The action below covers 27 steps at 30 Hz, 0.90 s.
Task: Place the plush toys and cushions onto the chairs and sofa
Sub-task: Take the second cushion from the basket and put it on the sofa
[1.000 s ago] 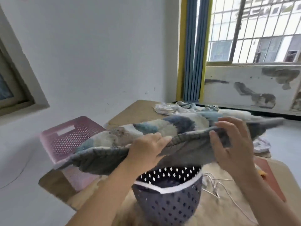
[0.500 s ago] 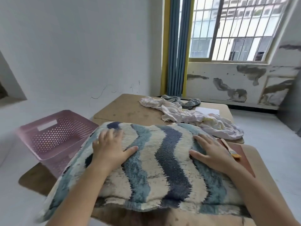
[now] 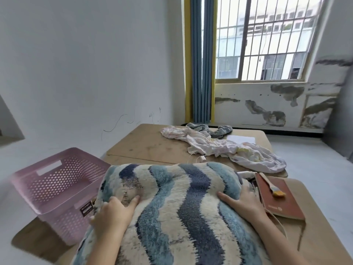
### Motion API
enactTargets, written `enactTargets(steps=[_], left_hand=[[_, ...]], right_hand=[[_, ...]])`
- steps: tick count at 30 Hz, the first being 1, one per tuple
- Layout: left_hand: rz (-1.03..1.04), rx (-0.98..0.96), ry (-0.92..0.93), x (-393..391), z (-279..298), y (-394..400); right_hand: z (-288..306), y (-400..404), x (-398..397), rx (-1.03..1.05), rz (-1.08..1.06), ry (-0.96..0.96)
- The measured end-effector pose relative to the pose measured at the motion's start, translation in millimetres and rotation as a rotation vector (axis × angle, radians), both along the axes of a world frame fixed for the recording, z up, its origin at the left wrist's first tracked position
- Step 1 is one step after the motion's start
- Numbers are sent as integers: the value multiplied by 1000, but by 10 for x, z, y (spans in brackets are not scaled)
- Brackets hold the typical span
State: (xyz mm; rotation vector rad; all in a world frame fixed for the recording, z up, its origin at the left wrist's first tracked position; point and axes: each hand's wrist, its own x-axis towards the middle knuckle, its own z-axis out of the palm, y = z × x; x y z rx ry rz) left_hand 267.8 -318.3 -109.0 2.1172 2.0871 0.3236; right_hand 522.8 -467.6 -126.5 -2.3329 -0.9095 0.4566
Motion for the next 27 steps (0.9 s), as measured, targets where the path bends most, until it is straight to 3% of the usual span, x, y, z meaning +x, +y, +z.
enactTargets(steps=[2, 7, 13, 15, 18, 22, 27], left_hand=[[-34, 92, -93, 13, -22, -32], [-62, 320, -239, -50, -10, -84], [-138, 719, -391, -187, 432, -252], [-69, 886, -397, -284, 617, -327], [47, 988, -372, -545, 789, -464], [298, 1007, -291, -1151, 766, -771], [617, 947, -234, -2209, 392, -1574]], right_hand=[[-56, -14, -4, 87, -25, 3], [-13, -82, 48, 231, -39, -216], [463, -100, 74, 530, -8, -416], [739, -47, 16, 650, 5, -443], [1026, 109, -172, 820, 72, -442], [1160, 409, -670, 966, 274, -330], [1018, 788, -1790, 935, 725, -86]])
